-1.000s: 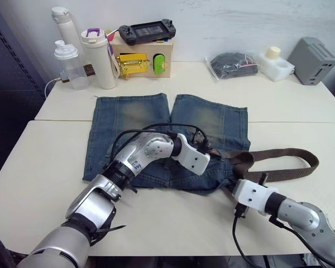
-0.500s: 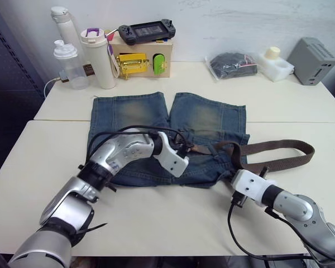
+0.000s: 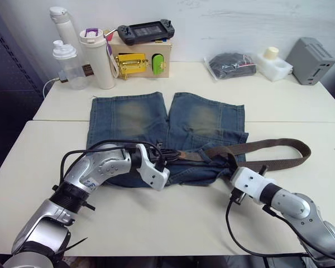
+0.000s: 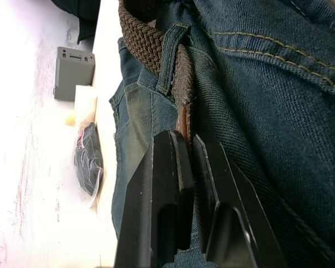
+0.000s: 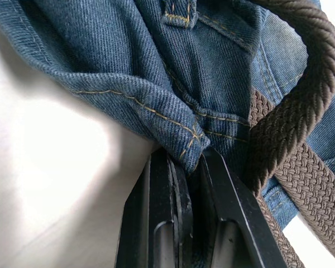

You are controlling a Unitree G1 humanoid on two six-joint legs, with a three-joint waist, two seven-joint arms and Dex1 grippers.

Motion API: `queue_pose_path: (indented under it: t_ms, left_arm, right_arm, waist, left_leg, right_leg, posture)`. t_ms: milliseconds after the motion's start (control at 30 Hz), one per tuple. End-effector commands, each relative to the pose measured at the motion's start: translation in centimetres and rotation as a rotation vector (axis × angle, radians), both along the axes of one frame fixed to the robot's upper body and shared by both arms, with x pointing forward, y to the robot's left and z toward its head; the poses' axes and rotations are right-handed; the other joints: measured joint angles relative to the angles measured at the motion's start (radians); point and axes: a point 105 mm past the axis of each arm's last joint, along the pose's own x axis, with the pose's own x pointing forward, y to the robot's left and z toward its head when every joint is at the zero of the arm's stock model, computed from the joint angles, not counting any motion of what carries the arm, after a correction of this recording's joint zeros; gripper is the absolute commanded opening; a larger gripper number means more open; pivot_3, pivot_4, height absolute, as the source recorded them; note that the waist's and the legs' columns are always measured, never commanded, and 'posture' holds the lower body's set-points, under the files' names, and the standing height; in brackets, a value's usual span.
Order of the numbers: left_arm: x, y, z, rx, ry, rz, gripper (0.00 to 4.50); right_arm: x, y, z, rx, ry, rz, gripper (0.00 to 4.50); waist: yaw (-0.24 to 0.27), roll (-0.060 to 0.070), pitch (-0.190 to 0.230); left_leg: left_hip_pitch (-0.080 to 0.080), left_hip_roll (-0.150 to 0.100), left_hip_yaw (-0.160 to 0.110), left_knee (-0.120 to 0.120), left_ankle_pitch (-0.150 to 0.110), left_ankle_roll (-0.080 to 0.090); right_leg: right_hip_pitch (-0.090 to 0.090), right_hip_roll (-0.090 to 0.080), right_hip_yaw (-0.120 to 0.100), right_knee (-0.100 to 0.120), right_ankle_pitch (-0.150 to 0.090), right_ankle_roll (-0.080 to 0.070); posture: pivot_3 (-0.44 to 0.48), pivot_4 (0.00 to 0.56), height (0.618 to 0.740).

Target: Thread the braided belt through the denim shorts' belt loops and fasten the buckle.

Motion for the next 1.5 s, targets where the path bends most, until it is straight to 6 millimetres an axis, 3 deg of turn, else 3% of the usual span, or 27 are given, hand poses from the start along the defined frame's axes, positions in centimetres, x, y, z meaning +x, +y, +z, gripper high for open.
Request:
queue_pose_path:
  t_ms: [33, 167, 500, 767, 900, 1000, 1167, 1300, 1433, 1500]
  left_arm:
    - [1.7, 3.3, -0.4, 0.040, 0.007, 0.139, 0.00]
    - [2.0, 2.2, -0.4, 0.015, 0.003, 0.126, 0.00]
    - [2.4, -5.8, 0.3, -0.045, 0.030, -0.042, 0.00]
    - [2.6, -10.6, 0.6, -0.051, 0.060, -0.132, 0.00]
    - [3.0, -11.1, 0.3, -0.036, 0.073, -0.137, 0.00]
    - [3.7, -10.1, 0.6, -0.045, 0.076, -0.107, 0.00]
    - [4.2, -7.6, 0.2, -0.052, 0.082, -0.078, 0.00]
    - [3.5, -7.4, 0.6, -0.105, 0.071, -0.106, 0.00]
    - [2.7, -7.9, 1.3, -0.181, 0.053, -0.130, 0.00]
    - [2.6, -7.9, 1.6, -0.202, 0.042, -0.126, 0.00]
  right_arm:
    - [0.5, -5.4, -0.8, -0.074, 0.020, -0.221, 0.03]
    - [0.2, -4.0, -0.4, -0.061, 0.002, -0.144, 0.03]
    - [0.1, -0.3, -0.1, -0.070, -0.023, -0.037, 0.03]
    - [-0.1, -0.1, 0.0, -0.081, -0.024, -0.037, 0.03]
    - [-0.1, -0.2, 0.0, -0.084, -0.027, -0.042, 0.03]
    - [-0.1, -1.4, 0.2, -0.094, -0.031, -0.077, 0.03]
    - [-0.3, -5.3, 1.0, -0.154, -0.038, -0.138, 0.03]
    - [0.1, -7.8, 1.6, -0.196, -0.048, -0.177, 0.03]
    - [0.8, -7.7, 2.2, -0.146, -0.067, -0.201, 0.03]
    - [0.8, -6.7, 2.4, -0.052, -0.056, -0.206, 0.92]
  waist:
    - [0.000, 0.000, 0.000]
    - [0.001, 0.000, 0.000]
    - [0.032, 0.000, 0.000]
    - [0.051, -0.001, 0.000]
    - [0.054, -0.002, 0.000]
    - [0.055, -0.002, 0.000]
    - [0.055, -0.002, 0.000]
    - [0.053, -0.002, 0.000]
    - [0.052, -0.002, 0.000]
    - [0.051, -0.002, 0.000]
  left_leg:
    - [0.000, 0.000, 0.000, 0.000, 0.000, 0.000]
    - [0.000, 0.000, 0.000, 0.000, 0.000, 0.000]
    - [-0.001, 0.000, -0.001, 0.006, 0.000, 0.000]
    - [-0.003, -0.001, 0.000, 0.009, 0.000, 0.001]
    - [-0.004, -0.001, 0.000, 0.010, 0.000, 0.001]
    - [-0.004, -0.001, 0.000, 0.010, 0.000, 0.001]
    - [-0.009, -0.002, 0.000, 0.010, 0.000, 0.001]
    - [-0.010, -0.002, 0.000, 0.010, 0.000, 0.001]
    - [-0.015, -0.002, 0.000, 0.012, 0.000, 0.001]
    - [-0.015, -0.002, 0.000, 0.012, 0.000, 0.001]
  right_leg:
    - [0.000, 0.000, 0.000, 0.000, 0.000, 0.000]
    - [0.000, 0.000, 0.000, 0.000, 0.000, 0.000]
    - [0.000, 0.001, -0.001, -0.001, 0.000, 0.000]
    - [0.000, 0.001, 0.000, -0.002, 0.000, 0.000]
    - [0.000, 0.001, 0.001, -0.002, 0.000, 0.000]
    - [0.000, 0.001, 0.001, -0.002, 0.000, 0.000]
    - [-0.001, 0.001, 0.001, 0.000, 0.000, 0.000]
    - [-0.003, 0.001, 0.000, 0.001, 0.000, 0.000]
    - [-0.007, 0.000, 0.001, 0.002, 0.000, 0.000]
    - [-0.007, 0.000, 0.001, 0.002, 0.000, 0.000]
  posture:
    - [0.000, 0.150, 0.646]
    - [0.000, 0.150, 0.646]
    - [0.000, 0.150, 0.646]
    - [0.000, 0.150, 0.646]
    - [0.000, 0.150, 0.646]
    - [0.000, 0.150, 0.646]
    - [0.000, 0.150, 0.646]
    - [0.000, 0.150, 0.646]
    - [0.000, 0.150, 0.646]
    - [0.000, 0.150, 0.646]
